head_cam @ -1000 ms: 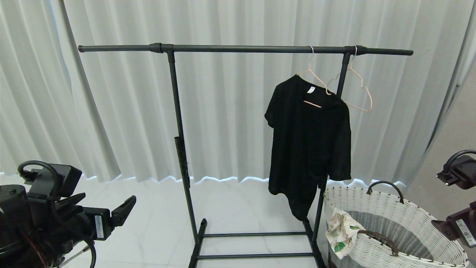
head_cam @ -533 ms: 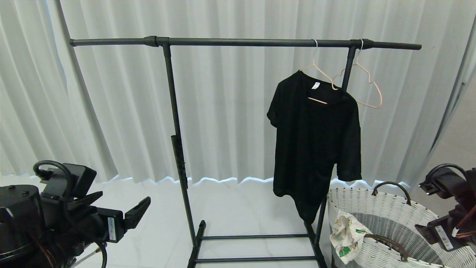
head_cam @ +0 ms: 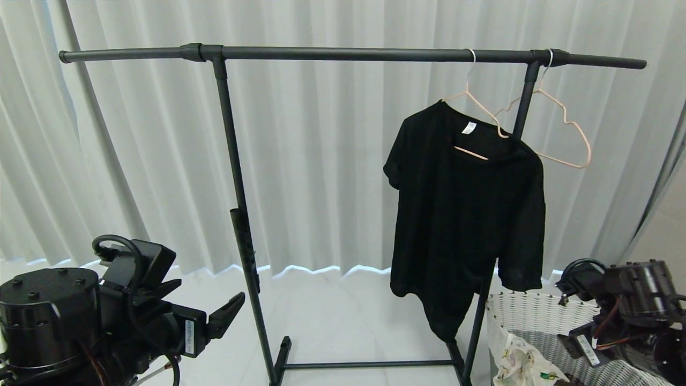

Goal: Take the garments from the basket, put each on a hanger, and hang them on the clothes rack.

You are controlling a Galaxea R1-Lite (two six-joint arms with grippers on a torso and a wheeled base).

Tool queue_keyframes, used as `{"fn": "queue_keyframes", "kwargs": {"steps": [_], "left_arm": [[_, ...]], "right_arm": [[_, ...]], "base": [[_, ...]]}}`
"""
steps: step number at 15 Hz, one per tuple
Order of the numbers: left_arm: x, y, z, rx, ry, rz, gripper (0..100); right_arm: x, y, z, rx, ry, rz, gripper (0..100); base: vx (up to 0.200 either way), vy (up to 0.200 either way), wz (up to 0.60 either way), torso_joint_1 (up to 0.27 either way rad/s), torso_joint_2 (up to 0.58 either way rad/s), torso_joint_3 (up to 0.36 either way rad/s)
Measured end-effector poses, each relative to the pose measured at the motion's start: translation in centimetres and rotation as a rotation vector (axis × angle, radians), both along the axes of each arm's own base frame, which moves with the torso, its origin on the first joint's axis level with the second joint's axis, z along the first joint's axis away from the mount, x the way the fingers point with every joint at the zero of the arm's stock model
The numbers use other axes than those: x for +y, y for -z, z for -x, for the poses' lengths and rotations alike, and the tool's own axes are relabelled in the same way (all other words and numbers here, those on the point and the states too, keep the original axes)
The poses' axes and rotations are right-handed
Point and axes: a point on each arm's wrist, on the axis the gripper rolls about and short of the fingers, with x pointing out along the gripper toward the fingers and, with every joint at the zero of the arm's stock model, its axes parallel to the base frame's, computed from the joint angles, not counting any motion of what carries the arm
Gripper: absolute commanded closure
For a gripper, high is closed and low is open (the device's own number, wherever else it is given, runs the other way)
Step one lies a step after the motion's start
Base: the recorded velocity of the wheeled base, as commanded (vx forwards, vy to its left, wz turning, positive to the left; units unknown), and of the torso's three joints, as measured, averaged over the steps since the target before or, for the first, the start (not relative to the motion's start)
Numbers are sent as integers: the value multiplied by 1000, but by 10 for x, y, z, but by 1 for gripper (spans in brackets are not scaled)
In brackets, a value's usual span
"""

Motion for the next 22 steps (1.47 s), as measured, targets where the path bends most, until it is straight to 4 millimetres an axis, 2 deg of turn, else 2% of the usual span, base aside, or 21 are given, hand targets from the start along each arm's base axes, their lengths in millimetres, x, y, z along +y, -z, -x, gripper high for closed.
{"fn": "queue_keyframes", "kwargs": {"steps": [6, 12, 16, 21, 22], "left_arm": [[0, 7, -2, 36, -3, -14, 0], [-1, 9, -3, 44, -2, -17, 0], [-1, 11, -2, 57, 0, -20, 0], [-1, 13, -3, 64, 0, -23, 0], [-2, 13, -3, 65, 1, -23, 0]], "right_arm": [[20, 65, -17, 132, -79, 27, 0], [23, 111, -33, 179, -46, 80, 0], [15, 126, -49, 203, -28, 110, 0], [10, 132, -58, 198, -20, 94, 0], [10, 132, -59, 192, -25, 86, 100]], "base": [[0, 0, 0, 0, 0, 0], [0, 0, 0, 0, 0, 0], [0, 0, 0, 0, 0, 0], [0, 0, 0, 0, 0, 0], [0, 0, 0, 0, 0, 0]]}}
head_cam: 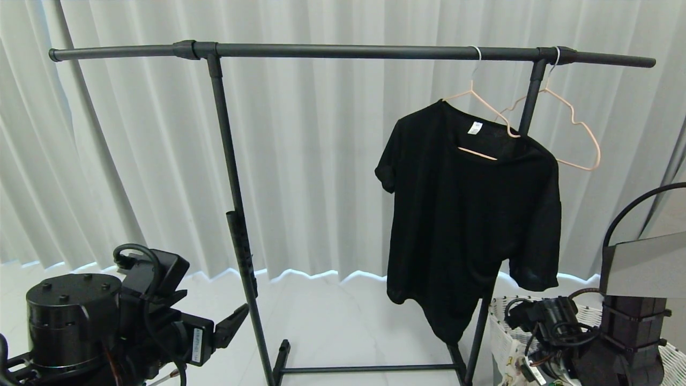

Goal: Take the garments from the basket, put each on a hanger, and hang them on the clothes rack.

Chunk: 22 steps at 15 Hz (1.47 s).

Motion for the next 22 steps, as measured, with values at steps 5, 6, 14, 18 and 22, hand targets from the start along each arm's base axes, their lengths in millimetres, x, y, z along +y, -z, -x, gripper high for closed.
{"fn": "queue_keyframes", "kwargs": {"steps": [5, 6, 14, 18, 22], "left_arm": [[0, 0, 0, -1, 0, 0, 0], [0, 0, 0, -1, 0, 0, 0], [1, -1, 0, -13, -39, -16, 0], [2, -3, 1, -27, -49, -23, 0], [2, -3, 3, -30, -54, -28, 0]], "right_arm": [[0, 1, 0, -5, 4, 5, 100], [0, 0, -1, -17, 4, 1, 100], [23, -64, 27, -196, -111, -48, 100], [37, -117, 47, -303, -230, -44, 100], [51, -186, 40, -329, -275, -54, 100]], "base": [[0, 0, 0, 0, 0, 0], [0, 0, 0, 0, 0, 0], [0, 0, 0, 0, 0, 0], [-50, 0, 0, 2, 2, 2], [-200, 0, 0, 0, -1, 1]]}}
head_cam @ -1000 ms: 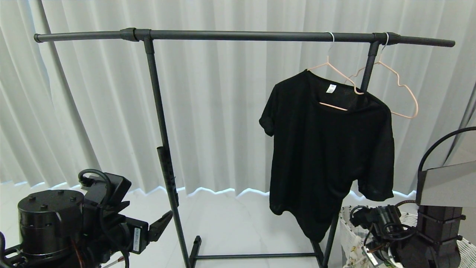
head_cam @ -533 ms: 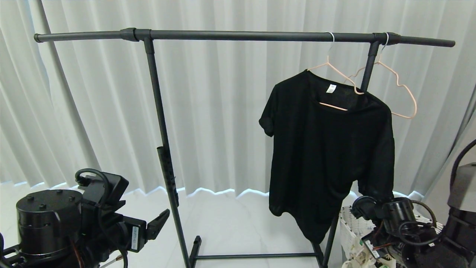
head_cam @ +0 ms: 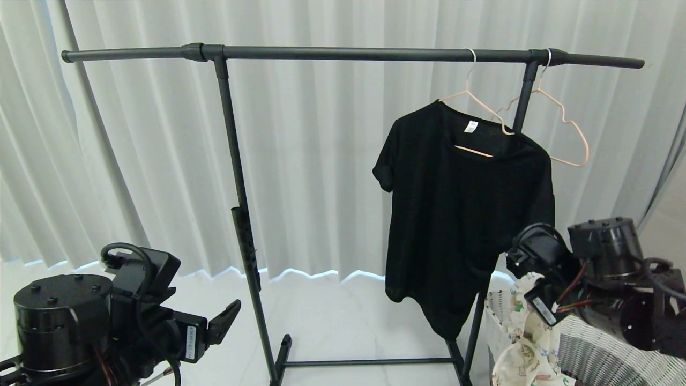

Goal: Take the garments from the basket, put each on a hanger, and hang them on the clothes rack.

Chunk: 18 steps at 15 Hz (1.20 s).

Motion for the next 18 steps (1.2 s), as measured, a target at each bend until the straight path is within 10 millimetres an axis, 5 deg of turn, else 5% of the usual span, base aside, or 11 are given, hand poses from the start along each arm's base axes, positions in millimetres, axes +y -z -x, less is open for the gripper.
{"fn": "queue_keyframes", "kwargs": {"steps": [5, 8, 12, 15, 18], "left_arm": [[-11, -4, 6, -25, 71, 19, 0], [-28, -14, 12, -83, 175, 66, 0], [-80, -44, 20, -181, 410, 203, 0], [-117, -55, 26, -172, 578, 309, 0], [-133, -55, 23, -98, 645, 406, 0]], "right_arm": [[21, -88, -4, -149, -64, -96, 100], [43, -110, -8, -190, -92, -196, 100], [85, -139, -13, -238, -166, -310, 100], [117, -152, -14, -256, -224, -379, 100], [143, -153, -9, -253, -282, -407, 100]], "base": [[-40, 0, 0, 0, 0, 1], [0, 0, 0, 0, 0, 0], [0, 0, 0, 0, 0, 0], [0, 0, 0, 0, 0, 0], [0, 0, 0, 0, 0, 0]]}}
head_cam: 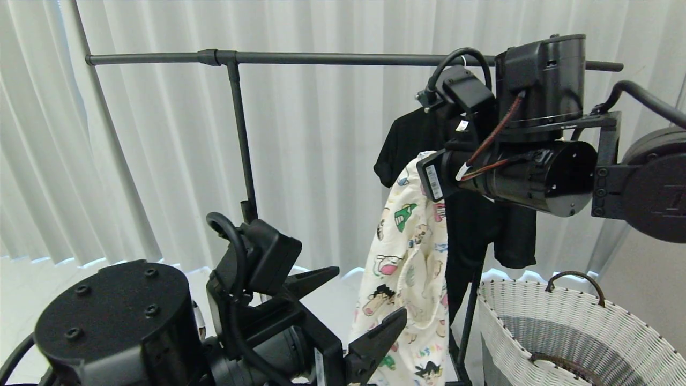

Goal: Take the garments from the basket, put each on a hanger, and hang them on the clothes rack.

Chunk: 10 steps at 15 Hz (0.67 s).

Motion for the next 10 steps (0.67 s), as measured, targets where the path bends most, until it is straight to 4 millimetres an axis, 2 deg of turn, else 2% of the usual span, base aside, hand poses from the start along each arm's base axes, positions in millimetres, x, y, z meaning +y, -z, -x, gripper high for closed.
{"fn": "queue_keyframes", "kwargs": {"steps": [4, 6, 8, 10], "left_arm": [[-8, 6, -17, 81, -53, 38, 0], [-4, 18, -32, 112, -111, 4, 0], [-1, 36, -45, 156, -158, -46, 0], [0, 58, -49, 210, -179, -111, 0]], "right_arm": [[23, 4, 17, 12, -74, -6, 100], [36, 4, 32, 23, -129, 2, 100], [44, -5, 45, 31, -171, -7, 100], [48, -15, 54, 39, -192, -20, 100]], "base": [[0, 0, 0, 0, 0, 0], [0, 0, 0, 0, 0, 0], [0, 0, 0, 0, 0, 0], [0, 0, 0, 0, 0, 0]]}}
